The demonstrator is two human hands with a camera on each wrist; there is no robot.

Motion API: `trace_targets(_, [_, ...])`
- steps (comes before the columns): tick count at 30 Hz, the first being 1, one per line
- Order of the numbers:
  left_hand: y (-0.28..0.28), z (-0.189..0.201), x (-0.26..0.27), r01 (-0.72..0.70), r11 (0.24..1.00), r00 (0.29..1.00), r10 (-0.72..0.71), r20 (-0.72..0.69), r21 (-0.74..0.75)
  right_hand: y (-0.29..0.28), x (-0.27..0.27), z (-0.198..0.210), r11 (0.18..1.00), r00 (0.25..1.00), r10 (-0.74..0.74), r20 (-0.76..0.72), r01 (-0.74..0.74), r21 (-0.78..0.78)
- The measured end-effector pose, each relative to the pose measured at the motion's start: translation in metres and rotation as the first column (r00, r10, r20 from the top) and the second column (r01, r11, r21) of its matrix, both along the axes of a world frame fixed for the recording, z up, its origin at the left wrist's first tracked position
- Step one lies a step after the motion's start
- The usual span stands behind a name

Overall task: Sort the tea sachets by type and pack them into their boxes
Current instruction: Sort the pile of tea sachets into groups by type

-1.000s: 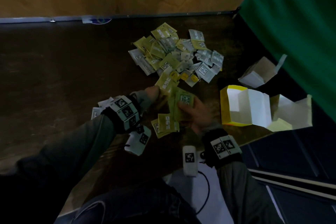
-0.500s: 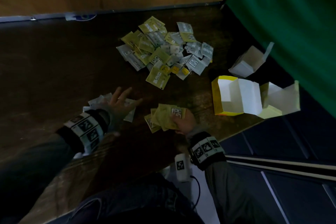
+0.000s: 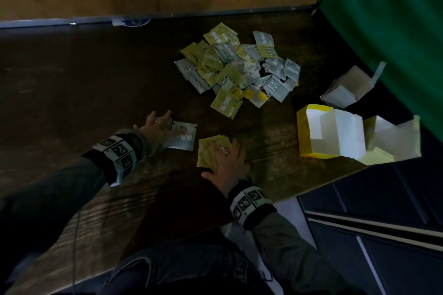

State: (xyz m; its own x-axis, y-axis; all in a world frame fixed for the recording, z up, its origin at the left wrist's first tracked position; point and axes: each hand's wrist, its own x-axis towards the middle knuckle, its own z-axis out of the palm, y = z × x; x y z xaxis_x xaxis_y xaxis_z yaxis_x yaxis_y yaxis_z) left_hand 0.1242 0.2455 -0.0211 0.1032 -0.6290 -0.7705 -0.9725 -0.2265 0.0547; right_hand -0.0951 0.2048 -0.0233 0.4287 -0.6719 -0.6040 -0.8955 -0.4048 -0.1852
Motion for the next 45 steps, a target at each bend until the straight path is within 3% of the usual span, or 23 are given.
trace_targets(5, [-0.008, -0.015, 0.018, -0.163, 0.975, 0.986, 0.158, -0.043, -0.152, 0.009, 0.021, -0.002, 0.995, 0.995, -0.095, -0.020, 0.095, 0.000])
trace_targets(9, [-0.026, -0.007, 0.028, -0.330, 0.908, 0.944, 0.320, -0.080, -0.258, 0.023, 0.045, 0.001, 0.998, 0.999, -0.033, -0.014, 0.034, 0.059])
trace_targets(13, [-0.045, 0.007, 0.028, -0.458, 0.856, 0.888, 0.453, -0.080, -0.240, 0.029, 0.062, 0.005, 0.994, 0.998, 0.067, -0.011, -0.066, 0.083])
trace_targets(15, [-0.054, 0.015, 0.026, -0.481, 0.860, 0.874, 0.486, -0.014, -0.172, 0.026, 0.063, 0.006, 0.995, 0.995, 0.053, 0.090, -0.060, 0.077])
trace_targets(18, [-0.069, 0.023, 0.022, -0.327, 0.934, 0.936, 0.341, 0.087, -0.142, 0.008, 0.042, 0.006, 0.962, 0.929, -0.231, 0.290, 0.173, 0.214])
trace_targets(20, [-0.081, 0.029, 0.008, -0.227, 0.948, 0.969, 0.243, 0.049, -0.225, -0.009, 0.014, 0.001, 0.902, 0.874, -0.409, 0.264, 0.344, 0.260])
trace_targets(21, [-0.089, 0.031, -0.001, -0.193, 0.939, 0.978, 0.207, 0.017, -0.284, -0.016, -0.003, -0.001, 0.900, 0.876, -0.428, 0.221, 0.393, 0.186])
trace_targets(23, [-0.107, 0.033, -0.018, -0.147, 0.912, 0.989, 0.137, -0.055, -0.383, -0.025, -0.037, -0.005, 0.926, 0.923, -0.369, 0.109, 0.375, -0.040])
trace_targets(25, [-0.124, 0.030, -0.032, -0.136, 0.891, 0.988, 0.090, -0.123, -0.433, -0.021, -0.066, -0.006, 0.954, 0.969, -0.247, 0.004, 0.244, -0.174])
trace_targets(31, [-0.169, 0.016, -0.042, -0.195, 0.908, 0.975, 0.137, -0.175, -0.371, -0.007, -0.091, -0.020, 0.990, 0.992, -0.068, -0.102, 0.054, -0.133])
trace_targets(40, [-0.191, 0.009, -0.065, -0.191, 0.921, 0.981, 0.187, -0.045, -0.340, -0.008, -0.092, -0.025, 0.981, 0.990, -0.117, -0.079, 0.102, -0.162])
trace_targets(45, [-0.198, 0.009, -0.060, -0.185, 0.940, 0.982, 0.167, -0.088, -0.285, -0.010, -0.093, -0.033, 0.981, 0.986, -0.126, -0.108, 0.108, -0.159])
